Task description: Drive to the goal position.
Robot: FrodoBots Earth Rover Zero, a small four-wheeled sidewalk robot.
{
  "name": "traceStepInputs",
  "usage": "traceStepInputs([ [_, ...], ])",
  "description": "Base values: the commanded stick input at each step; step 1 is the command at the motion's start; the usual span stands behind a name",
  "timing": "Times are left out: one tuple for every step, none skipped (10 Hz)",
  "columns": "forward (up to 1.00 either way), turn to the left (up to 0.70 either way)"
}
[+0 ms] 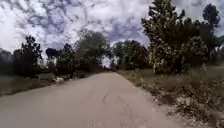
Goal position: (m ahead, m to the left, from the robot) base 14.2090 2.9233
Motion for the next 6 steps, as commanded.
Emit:
traceStepInputs([
  [0.85,0.0],
  [0.85,0.0],
  [0.85,0.0],
  [0.85,0.0],
  [0.85,0.0],
  [0.85,0.0],
])
